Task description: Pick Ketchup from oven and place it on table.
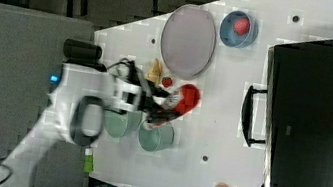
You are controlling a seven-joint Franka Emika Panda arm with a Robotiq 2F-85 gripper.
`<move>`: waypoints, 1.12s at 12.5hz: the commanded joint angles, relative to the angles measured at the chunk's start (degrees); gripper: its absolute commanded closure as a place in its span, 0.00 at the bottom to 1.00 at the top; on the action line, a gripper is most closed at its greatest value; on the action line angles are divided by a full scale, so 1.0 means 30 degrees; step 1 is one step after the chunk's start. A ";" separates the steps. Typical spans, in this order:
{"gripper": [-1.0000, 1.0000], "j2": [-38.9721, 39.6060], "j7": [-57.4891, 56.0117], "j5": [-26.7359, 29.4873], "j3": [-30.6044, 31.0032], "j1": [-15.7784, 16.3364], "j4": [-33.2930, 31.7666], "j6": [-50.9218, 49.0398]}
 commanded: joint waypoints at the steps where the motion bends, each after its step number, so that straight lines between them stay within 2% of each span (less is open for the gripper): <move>1: 0.36 0.1389 0.0420 0.0155 0.0065 -0.0316 -0.0225 0.1105; 3: 0.33 0.2524 0.0419 0.0167 0.0139 -0.0314 -0.0230 0.2111; 5: 0.13 0.3399 0.0420 0.0200 0.0193 -0.0309 -0.0250 0.3143; 6: 0.00 0.3558 0.0420 0.0201 0.0189 -0.0308 -0.0225 0.3485; 9: 0.00 0.2203 0.0651 0.0200 0.0190 -0.0301 0.0374 0.3028; 12: 0.00 -0.0389 0.0770 0.0192 0.0180 -0.0296 0.1852 -0.0059; 14: 0.00 -0.1882 0.0770 0.0167 0.0203 -0.0286 0.3657 -0.2481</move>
